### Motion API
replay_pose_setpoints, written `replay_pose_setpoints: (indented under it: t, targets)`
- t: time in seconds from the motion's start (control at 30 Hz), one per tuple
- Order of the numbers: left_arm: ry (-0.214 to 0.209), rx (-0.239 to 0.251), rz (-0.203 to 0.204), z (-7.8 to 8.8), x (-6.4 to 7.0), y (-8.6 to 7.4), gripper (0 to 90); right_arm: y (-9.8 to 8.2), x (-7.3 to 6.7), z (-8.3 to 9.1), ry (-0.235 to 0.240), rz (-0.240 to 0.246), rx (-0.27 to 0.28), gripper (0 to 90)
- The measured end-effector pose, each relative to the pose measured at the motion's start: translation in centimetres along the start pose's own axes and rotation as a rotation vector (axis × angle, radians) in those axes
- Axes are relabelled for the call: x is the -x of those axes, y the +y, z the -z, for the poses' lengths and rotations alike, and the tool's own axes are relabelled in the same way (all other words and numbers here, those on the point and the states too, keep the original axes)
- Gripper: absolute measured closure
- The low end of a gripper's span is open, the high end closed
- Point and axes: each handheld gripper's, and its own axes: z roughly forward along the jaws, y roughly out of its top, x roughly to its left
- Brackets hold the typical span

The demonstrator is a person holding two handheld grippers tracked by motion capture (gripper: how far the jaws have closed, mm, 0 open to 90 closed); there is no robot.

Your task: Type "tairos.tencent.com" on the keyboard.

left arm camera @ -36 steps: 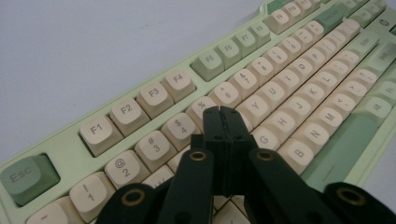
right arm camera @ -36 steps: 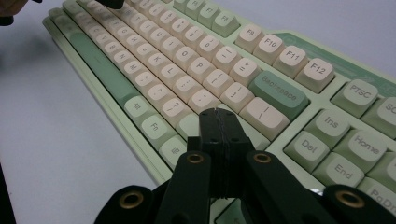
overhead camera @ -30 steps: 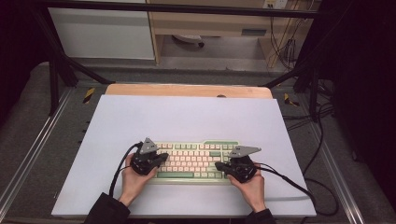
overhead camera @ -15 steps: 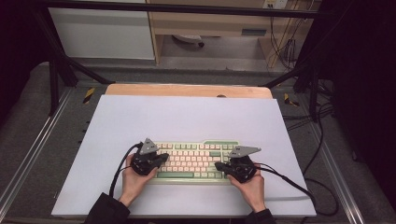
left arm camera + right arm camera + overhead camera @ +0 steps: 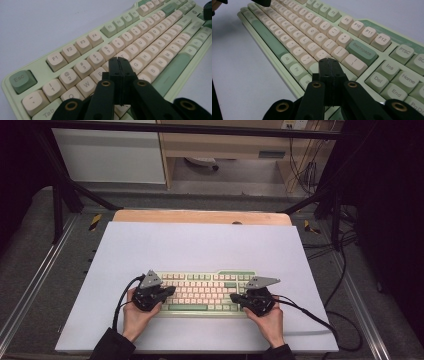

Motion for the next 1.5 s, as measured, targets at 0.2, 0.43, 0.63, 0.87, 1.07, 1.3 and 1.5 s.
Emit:
replay_pose_setpoints:
  t: [0.2, 0.43, 0.63, 0.87, 1.07, 1.3, 1.5]
  targets:
    - [0.002, 0.004, 0.014, 0.9, -0.4, -0.5, 90.0, 0.1, -0.2, 0.0, 0.003, -0.007, 0.013, 90.0]
    - [0.010, 0.003, 0.016, 2.0, -0.8, -1.5, 90.0, 0.7, -0.6, -0.4, 0.005, 0.001, 0.015, 90.0]
    - [0.015, 0.002, 0.020, 2.8, -1.2, -2.2, 90.0, 1.4, -1.2, -1.3, 0.010, 0.008, 0.011, 90.0]
    - [0.019, 0.007, 0.035, 3.4, -1.6, -2.8, 90.0, 2.3, -1.7, -2.5, 0.012, 0.002, 0.011, 90.0]
    - [0.019, 0.011, 0.041, 3.6, -1.8, -3.0, 90.0, 3.3, -2.2, -3.7, 0.011, 0.007, 0.007, 90.0]
    - [0.016, 0.011, 0.043, 3.6, -1.9, -3.1, 90.0, 4.3, -2.4, -5.3, 0.002, 0.015, 0.000, 90.0]
    - [0.014, 0.013, 0.045, 3.6, -2.0, -3.2, 90.0, 4.5, -2.3, -6.4, -0.007, 0.011, -0.010, 90.0]
